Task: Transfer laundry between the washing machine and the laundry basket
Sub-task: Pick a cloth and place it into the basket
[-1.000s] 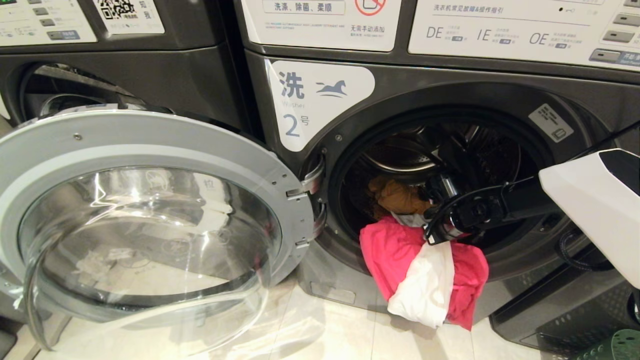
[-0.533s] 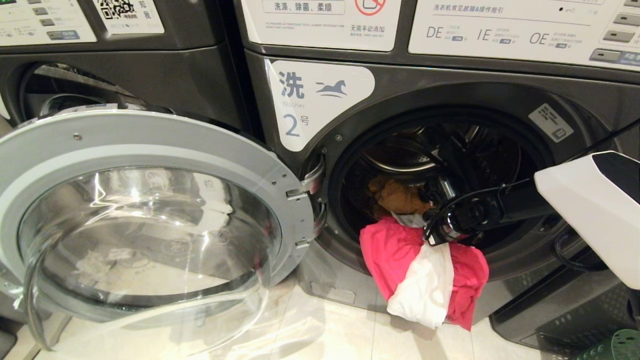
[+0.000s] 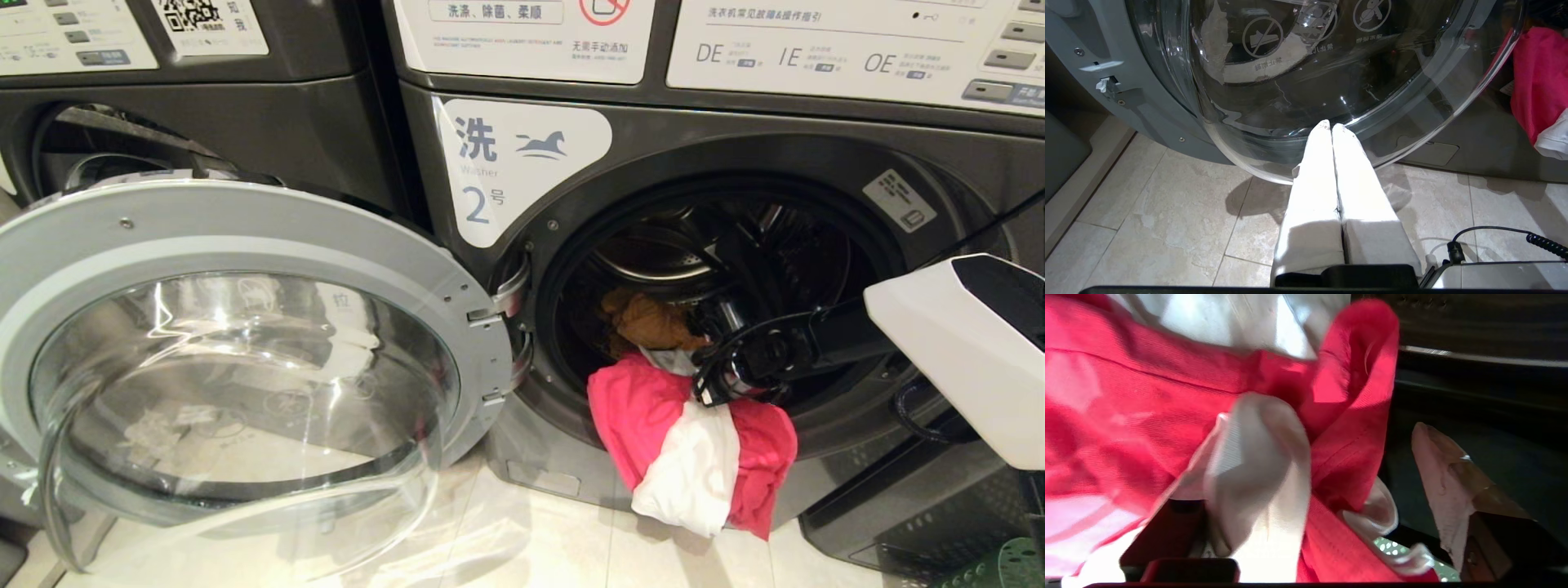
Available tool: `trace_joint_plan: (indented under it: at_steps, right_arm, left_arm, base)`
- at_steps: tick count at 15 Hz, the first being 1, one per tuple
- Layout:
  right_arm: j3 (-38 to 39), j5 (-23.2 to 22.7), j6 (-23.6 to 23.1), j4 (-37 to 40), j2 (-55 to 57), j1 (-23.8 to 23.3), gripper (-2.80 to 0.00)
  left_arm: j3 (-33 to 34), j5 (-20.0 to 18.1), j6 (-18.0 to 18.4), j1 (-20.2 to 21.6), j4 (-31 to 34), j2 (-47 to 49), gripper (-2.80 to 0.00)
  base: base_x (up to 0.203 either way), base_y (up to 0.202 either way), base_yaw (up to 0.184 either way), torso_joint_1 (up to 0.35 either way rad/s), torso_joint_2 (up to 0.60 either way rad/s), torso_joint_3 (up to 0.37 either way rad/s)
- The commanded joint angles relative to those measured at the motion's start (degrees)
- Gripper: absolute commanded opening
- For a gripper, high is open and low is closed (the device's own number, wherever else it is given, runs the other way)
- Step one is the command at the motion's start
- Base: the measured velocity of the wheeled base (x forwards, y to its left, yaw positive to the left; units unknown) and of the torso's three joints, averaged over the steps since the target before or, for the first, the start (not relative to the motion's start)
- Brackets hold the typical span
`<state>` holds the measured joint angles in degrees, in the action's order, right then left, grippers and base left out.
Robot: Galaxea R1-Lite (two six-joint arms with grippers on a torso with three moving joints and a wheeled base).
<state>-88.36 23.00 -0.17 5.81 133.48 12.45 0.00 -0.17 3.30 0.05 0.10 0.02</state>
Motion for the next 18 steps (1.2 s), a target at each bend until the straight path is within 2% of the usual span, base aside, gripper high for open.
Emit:
trace_joint_plan:
  at_steps: [1,3,4,12,15,18]
  right_arm:
    - [-0.6,-0.1,0.4,0.1,1.2,-0.2,0.0]
    - [-0.8,-1.2,0.5,0.2,1.3,-0.2,0.0]
    - [-0.8,-1.3,0.5,0.4,1.3,-0.2,-2.8]
    - [-0.2,-1.2,0.7,1.0,0.3,-0.1,-2.8]
    - [0.6,-1.1,2.9,1.0,-0.4,0.4,-2.8]
    - [2.6,-1.6,3.0,1.3,-3.8,1.2,-2.8]
  left_arm:
    - [0.0,0.0,0.0,0.0,0.0,0.0,-2.8]
    - [0.0,0.0,0.0,0.0,0.0,0.0,-2.8]
    - [0.0,0.0,0.0,0.0,0.0,0.0,-2.8]
    - [0.0,0.0,0.0,0.0,0.0,0.0,-2.8]
    - [0.0,0.0,0.0,0.0,0.0,0.0,-2.8]
    - [0.0,0.0,0.0,0.0,0.0,0.0,-2.8]
  base:
    - [0.0,0.0,0.0,0.0,0.0,0.0]
    - [0.0,0.0,0.0,0.0,0.0,0.0]
    - [0.0,0.0,0.0,0.0,0.0,0.0]
    - [0.0,0.0,0.0,0.0,0.0,0.0]
    - [0.0,0.0,0.0,0.0,0.0,0.0]
    - [0.0,0.0,0.0,0.0,0.0,0.0]
